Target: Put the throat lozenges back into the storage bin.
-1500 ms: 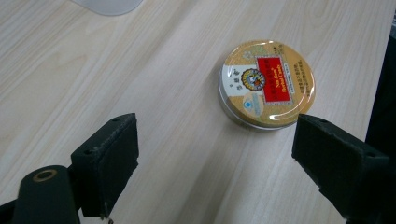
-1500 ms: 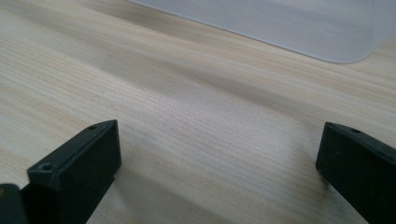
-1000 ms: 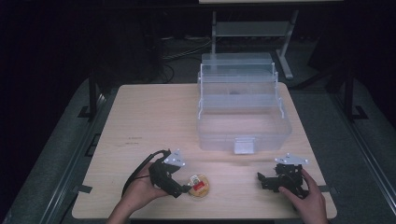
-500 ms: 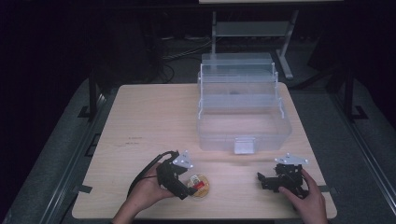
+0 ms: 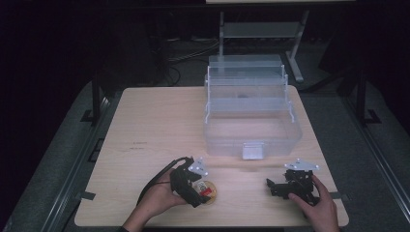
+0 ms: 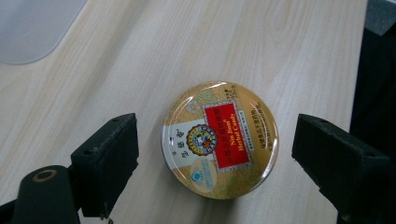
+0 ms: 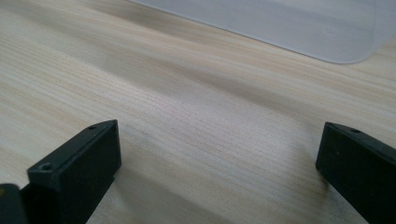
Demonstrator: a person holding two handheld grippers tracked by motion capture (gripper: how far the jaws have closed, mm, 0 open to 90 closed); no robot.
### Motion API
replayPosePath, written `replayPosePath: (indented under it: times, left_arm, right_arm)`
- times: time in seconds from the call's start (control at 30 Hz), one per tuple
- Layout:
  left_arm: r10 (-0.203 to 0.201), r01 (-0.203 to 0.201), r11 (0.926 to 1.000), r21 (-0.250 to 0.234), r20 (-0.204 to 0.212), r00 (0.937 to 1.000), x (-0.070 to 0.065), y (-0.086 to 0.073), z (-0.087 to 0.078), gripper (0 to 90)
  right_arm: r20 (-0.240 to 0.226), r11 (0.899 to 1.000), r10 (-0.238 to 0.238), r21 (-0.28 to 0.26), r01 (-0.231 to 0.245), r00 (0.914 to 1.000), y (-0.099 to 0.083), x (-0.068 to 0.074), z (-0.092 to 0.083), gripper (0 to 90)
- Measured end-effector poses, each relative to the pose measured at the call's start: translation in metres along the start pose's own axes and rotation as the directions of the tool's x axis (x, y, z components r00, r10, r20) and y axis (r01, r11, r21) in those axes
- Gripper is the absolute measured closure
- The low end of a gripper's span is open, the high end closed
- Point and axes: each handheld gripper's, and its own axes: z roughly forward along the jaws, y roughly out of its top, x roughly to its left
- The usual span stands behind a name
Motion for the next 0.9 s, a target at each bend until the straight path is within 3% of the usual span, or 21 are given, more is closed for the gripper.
replayPosePath:
  times: [0.4,0.9]
  left_arm:
    - [0.025,-0.025,0.9995,0.018,0.010,0.9996,-0.001,0.011,0.008,13.9]
    - [0.056,-0.058,0.9947,0.085,0.032,0.9979,-0.003,0.016,0.025,13.6]
  right_arm:
    - [0.000,1.000,0.000,0.000,0.000,1.0000,0.000,0.000,0.000,0.0]
    - [0.001,1.000,-0.002,-0.001,0.002,1.0000,0.000,0.000,0.000,0.0]
